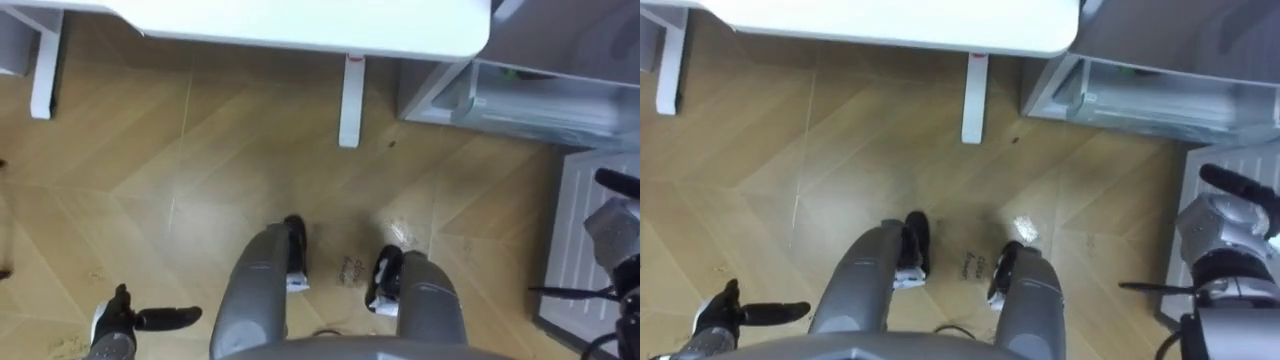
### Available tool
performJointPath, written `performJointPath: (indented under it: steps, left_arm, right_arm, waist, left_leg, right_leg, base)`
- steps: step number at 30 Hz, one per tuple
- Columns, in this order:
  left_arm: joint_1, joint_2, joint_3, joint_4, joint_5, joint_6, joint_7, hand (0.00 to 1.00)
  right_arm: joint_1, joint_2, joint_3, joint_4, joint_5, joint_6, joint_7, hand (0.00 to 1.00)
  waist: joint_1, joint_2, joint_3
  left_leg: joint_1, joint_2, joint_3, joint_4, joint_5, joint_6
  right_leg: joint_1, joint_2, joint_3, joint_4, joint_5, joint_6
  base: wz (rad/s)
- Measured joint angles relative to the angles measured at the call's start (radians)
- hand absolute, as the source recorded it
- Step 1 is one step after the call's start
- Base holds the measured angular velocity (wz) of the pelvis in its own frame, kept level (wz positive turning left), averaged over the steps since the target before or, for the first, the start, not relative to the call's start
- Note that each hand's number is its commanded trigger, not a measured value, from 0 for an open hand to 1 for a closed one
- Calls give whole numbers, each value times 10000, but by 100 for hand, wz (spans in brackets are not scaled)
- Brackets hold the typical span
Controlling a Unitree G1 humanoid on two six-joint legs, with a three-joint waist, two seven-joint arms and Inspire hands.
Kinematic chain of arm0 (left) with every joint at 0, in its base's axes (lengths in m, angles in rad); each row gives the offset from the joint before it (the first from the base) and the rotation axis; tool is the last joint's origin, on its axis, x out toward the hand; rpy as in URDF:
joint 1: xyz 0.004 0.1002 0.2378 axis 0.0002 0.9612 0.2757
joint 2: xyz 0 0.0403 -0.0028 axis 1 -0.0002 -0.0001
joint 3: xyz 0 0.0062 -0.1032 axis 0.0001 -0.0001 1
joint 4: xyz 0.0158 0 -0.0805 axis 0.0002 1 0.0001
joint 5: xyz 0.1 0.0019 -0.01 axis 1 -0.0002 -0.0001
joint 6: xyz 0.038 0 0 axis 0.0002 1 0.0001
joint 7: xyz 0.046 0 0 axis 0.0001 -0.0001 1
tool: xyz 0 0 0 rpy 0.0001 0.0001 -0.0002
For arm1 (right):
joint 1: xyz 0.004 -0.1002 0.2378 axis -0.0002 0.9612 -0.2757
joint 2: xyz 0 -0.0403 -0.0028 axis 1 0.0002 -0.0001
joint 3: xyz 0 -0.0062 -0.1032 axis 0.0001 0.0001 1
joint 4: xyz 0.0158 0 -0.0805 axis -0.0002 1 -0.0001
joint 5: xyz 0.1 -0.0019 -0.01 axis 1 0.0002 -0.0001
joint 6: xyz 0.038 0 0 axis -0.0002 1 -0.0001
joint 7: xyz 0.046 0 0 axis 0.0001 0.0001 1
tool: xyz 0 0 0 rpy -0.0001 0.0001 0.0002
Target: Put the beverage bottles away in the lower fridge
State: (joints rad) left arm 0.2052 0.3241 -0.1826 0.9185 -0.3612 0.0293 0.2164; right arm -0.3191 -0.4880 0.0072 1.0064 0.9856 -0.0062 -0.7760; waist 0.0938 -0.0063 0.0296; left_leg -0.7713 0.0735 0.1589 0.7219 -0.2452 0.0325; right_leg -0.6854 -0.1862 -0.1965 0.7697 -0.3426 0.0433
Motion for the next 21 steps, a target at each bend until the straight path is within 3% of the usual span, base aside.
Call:
performJointPath:
  steps: [8,17,21]
  left_arm:
    - [-110,-29,-186,-22,5,-34,-10,0]
    - [-157,-18,-211,-171,78,142,-125,0]
    - [-152,16,-210,-263,72,146,-128,0]
  right_arm:
    - [-400,-11,-284,311,3358,-234,1300,0]
    - [-1127,-508,-286,405,4326,-297,3130,0]
    - [-1593,-620,-283,408,4721,-476,3751,0]
  waist:
    - [-29,43,40]
    - [-58,-32,78]
    - [-70,-54,72]
  left_leg:
    - [-1429,227,-149,2166,-662,-184]
    - [-3393,234,-96,4148,-1011,-199]
    - [-3943,410,-124,4894,-1240,-156]
  right_leg:
    - [-1451,-263,86,2578,-1269,-326]
    - [-3697,-648,561,5047,-1961,-545]
    - [-4197,-683,563,5669,-2123,-682]
  base:
    - [8]
    - [3]
    - [-6]
